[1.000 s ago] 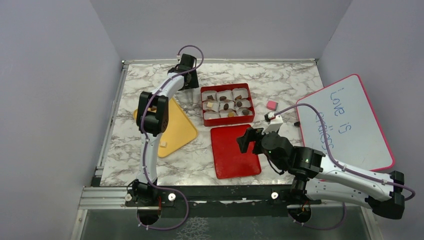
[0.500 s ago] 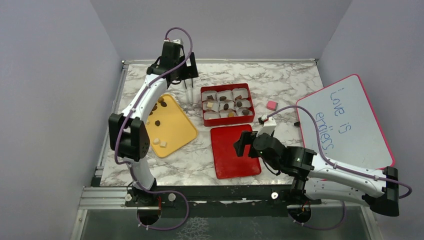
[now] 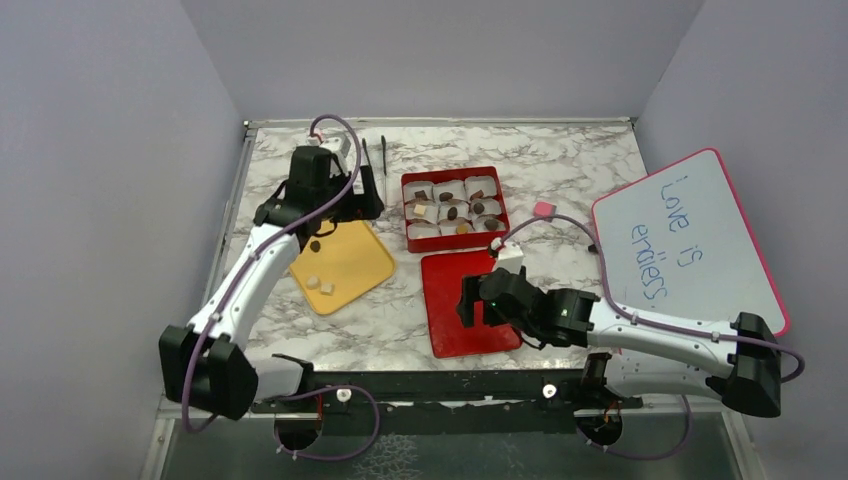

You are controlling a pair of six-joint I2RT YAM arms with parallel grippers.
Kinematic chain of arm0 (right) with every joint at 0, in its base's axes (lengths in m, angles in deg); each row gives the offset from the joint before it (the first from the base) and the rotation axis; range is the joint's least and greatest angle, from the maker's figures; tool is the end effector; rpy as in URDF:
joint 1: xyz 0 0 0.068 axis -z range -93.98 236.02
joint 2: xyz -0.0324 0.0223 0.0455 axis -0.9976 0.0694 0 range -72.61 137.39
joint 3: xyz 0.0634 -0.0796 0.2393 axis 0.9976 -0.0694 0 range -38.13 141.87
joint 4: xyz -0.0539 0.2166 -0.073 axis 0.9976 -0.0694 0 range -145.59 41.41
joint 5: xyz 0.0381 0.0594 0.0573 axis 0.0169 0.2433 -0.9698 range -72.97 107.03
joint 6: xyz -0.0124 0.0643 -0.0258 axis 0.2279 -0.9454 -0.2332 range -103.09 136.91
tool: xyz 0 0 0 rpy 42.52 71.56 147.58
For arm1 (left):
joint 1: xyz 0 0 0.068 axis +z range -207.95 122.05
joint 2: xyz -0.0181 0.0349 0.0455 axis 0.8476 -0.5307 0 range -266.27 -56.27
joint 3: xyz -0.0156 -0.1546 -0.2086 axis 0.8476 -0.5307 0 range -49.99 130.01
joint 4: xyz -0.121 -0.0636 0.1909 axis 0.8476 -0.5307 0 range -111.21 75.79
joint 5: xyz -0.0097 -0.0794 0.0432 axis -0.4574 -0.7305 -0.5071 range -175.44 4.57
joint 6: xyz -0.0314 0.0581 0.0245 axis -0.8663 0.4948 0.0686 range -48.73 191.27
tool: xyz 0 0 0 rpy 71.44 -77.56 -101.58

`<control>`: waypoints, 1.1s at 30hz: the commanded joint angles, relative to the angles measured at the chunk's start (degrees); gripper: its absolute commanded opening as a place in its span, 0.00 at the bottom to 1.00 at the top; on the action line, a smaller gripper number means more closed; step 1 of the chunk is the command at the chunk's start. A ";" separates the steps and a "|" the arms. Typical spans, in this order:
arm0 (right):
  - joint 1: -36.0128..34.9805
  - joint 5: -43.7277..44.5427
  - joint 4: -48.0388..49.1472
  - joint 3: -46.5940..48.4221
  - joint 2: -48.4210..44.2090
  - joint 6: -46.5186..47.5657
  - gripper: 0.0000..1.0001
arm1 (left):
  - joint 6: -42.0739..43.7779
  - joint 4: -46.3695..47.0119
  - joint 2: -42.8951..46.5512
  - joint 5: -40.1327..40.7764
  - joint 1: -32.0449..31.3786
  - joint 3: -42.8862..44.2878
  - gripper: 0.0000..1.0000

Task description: Pack the chocolate

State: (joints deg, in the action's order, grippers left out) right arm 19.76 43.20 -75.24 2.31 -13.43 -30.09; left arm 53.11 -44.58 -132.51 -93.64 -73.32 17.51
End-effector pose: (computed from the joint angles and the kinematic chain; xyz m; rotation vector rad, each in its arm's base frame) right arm 0.1054 0.1764 0.2267 -0.1687 2.3074 0.4947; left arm 0.2726 -0.0835 0.3009 0.0225 2.2885 -0.4710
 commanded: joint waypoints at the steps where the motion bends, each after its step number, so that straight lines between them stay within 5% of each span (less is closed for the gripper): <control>1: 0.17 -5.81 0.24 1.97 2.34 14.68 0.91 | 1.95 4.23 10.54 -3.10 0.17 -8.54 0.99; 5: 0.17 -13.65 2.45 1.66 2.34 27.33 0.88 | 3.57 5.89 17.73 2.20 0.17 -16.15 0.99; 11: 0.17 -42.67 14.34 -0.81 2.33 49.48 0.82 | 3.87 7.25 26.42 7.47 0.11 -22.14 0.99; 26: 0.17 -43.26 1.25 6.59 14.90 75.25 0.79 | 4.88 4.44 33.13 24.36 -3.34 -21.13 0.99; 31: 0.15 -42.61 -0.85 6.32 18.88 75.74 0.45 | 4.08 2.96 34.20 29.37 -3.43 -20.32 0.99; 33: 0.16 -42.92 -0.85 5.85 20.17 76.08 0.41 | 4.09 2.77 35.31 30.23 -3.64 -20.18 0.99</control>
State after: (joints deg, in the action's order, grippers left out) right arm 19.85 1.20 -73.69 8.15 4.25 43.66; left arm 57.35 -40.49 -99.20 -69.07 -76.47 -4.65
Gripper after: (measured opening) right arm 0.447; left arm 0.990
